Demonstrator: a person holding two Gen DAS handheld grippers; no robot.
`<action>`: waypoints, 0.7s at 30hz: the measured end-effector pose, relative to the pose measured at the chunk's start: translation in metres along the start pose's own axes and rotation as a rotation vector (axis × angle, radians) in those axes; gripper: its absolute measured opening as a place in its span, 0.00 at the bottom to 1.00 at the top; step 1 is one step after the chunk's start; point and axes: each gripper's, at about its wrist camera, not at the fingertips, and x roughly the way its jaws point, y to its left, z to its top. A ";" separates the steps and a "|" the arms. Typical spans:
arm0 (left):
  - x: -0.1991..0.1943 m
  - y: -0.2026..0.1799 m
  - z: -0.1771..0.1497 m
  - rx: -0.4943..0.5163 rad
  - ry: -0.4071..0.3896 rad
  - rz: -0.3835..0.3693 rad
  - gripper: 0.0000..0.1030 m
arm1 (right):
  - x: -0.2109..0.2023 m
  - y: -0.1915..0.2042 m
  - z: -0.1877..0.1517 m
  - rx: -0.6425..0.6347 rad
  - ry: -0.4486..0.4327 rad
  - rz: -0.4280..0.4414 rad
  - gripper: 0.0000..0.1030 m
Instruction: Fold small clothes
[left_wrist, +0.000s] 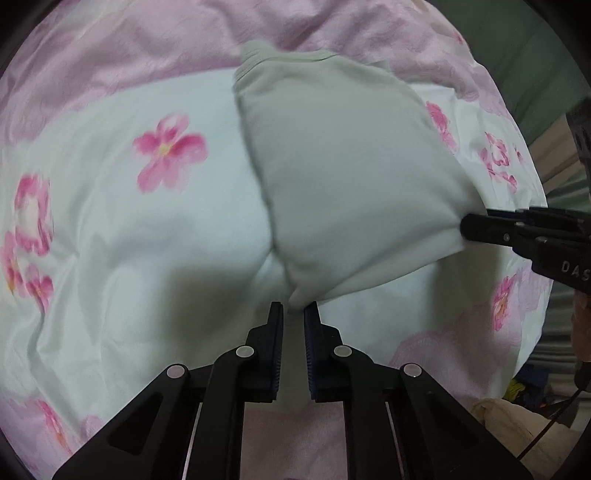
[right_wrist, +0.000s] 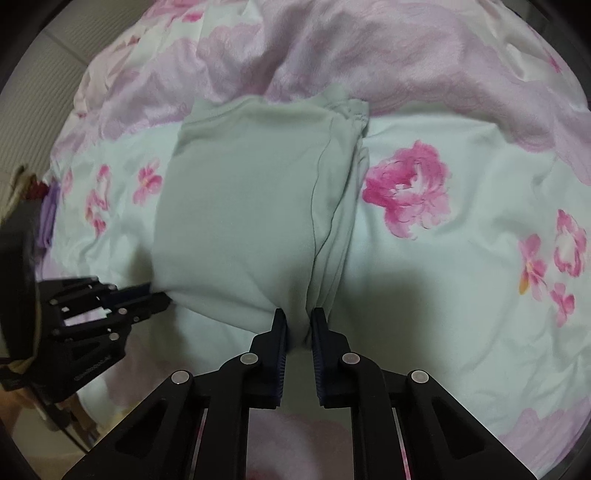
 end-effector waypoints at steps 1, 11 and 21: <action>0.001 0.004 -0.001 -0.016 0.012 0.011 0.13 | 0.000 0.000 -0.001 0.003 -0.001 -0.003 0.13; -0.044 0.019 -0.004 -0.041 -0.074 0.078 0.60 | -0.013 -0.009 -0.018 0.078 -0.032 -0.054 0.74; -0.054 0.017 0.039 0.057 -0.097 0.105 0.63 | -0.001 -0.025 -0.048 0.354 -0.073 0.007 0.76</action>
